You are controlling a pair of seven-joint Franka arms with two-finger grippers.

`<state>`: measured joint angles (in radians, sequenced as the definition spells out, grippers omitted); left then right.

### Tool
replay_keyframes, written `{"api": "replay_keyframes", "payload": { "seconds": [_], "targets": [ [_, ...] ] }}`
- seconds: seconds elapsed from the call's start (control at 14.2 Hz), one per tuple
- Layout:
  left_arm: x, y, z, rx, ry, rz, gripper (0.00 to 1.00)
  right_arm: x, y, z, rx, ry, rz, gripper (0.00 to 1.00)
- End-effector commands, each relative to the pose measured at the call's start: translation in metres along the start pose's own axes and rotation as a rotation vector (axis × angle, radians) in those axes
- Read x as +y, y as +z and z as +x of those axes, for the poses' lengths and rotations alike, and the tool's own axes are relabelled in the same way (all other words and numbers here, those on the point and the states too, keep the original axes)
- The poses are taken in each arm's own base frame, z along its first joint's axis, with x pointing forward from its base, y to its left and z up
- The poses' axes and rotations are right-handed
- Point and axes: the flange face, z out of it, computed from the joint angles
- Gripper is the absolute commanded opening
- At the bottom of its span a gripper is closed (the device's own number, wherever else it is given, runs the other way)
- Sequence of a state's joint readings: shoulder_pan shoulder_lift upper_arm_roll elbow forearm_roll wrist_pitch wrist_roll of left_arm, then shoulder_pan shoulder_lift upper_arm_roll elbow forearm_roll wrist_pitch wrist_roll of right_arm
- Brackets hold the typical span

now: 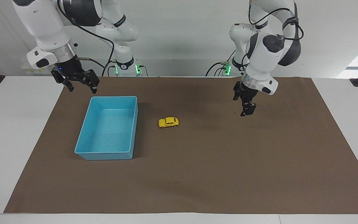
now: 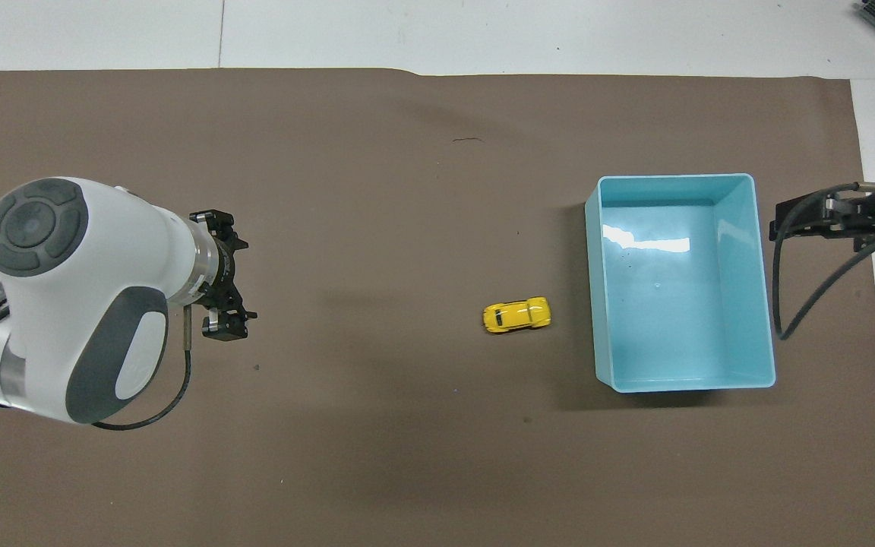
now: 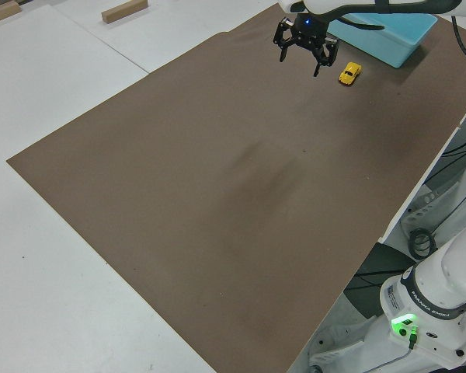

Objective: Wind up and store yellow beetle car
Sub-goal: 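Release the car to roll toward the blue box, lifting the left gripper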

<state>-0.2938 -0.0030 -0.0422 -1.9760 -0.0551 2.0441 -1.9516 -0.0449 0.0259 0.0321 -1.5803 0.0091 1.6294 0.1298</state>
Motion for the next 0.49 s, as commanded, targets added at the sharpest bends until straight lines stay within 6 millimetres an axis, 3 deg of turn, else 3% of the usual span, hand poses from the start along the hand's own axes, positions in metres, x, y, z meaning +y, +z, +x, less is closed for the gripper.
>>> {"api": "replay_keyframes", "payload": {
  "seconds": [0.0, 0.14, 0.42],
  "targets": [
    [0.026, -0.006, 0.017, -0.004, 0.17, -0.037, 1.0, 0.0, -0.001, -0.008, 0.003, -0.041, 0.0, 1.0],
    [0.032, -0.011, 0.02, -0.004, 0.309, -0.083, 1.0, -0.001, 0.001, -0.01, -0.003, -0.037, 0.0, 1.0],
    [0.037, -0.014, 0.032, 0.019, 0.799, -0.092, 1.0, -0.006, 0.002, -0.012, 0.008, -0.034, 0.008, 1.0]
  ]
}}
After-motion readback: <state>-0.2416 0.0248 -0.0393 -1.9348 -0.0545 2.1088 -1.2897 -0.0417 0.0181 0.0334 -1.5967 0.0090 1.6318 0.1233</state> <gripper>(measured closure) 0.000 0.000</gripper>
